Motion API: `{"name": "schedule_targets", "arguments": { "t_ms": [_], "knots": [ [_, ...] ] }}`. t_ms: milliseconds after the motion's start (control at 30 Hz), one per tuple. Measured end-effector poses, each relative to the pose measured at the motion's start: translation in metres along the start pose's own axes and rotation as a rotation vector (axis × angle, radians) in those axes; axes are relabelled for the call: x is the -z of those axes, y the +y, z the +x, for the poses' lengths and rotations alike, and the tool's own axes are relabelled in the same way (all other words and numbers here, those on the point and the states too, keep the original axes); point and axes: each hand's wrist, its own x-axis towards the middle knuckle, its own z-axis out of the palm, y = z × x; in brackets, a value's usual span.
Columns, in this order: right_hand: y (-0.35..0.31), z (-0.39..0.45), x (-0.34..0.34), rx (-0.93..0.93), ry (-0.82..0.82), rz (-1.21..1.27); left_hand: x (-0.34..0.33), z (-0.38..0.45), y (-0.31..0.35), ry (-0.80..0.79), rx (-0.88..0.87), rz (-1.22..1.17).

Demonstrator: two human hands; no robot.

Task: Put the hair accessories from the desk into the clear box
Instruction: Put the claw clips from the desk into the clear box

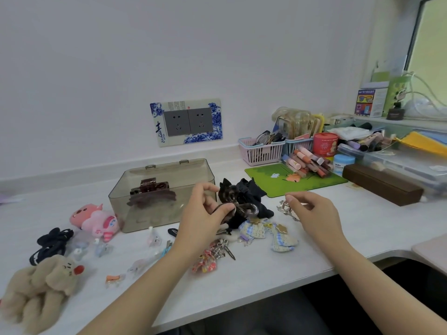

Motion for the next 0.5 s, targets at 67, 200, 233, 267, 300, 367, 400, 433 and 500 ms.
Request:
{"name": "schedule_targets", "arguments": {
  "t_ms": [67, 200, 233, 267, 300, 367, 400, 433, 500],
  "knots": [
    [-0.006, -0.002, -0.003, 0.004, 0.024, 0.059, 0.001, 0.002, -0.003, 0.009, 0.032, -0.006],
    [-0.022, -0.003, -0.011, -0.021, -0.003, 0.286, 0.006, 0.008, -0.006, 0.003, 0.12, -0.092],
    [-0.026, -0.003, -0.013, -0.038, -0.03, 0.341, 0.008, 0.009, -0.006, -0.011, 0.132, -0.13],
    [-0.032, -0.002, -0.015, -0.051, -0.062, 0.382, 0.012, 0.011, -0.006, -0.016, 0.144, -0.161],
    [-0.037, -0.002, -0.016, -0.062, -0.094, 0.411, 0.015, 0.012, -0.003, -0.014, 0.16, -0.188],
    [-0.049, 0.0, -0.021, -0.07, -0.168, 0.447, 0.025, 0.015, 0.001, 0.01, 0.178, -0.208],
    [-0.055, 0.001, -0.023, -0.071, -0.208, 0.459, 0.029, 0.018, 0.003, 0.026, 0.181, -0.193],
    [-0.061, 0.001, -0.026, -0.074, -0.248, 0.468, 0.034, 0.02, 0.005, 0.048, 0.186, -0.178],
    [-0.074, 0.002, -0.034, -0.081, -0.323, 0.476, 0.046, 0.026, 0.009, 0.1, 0.195, -0.206]
  ]
}}
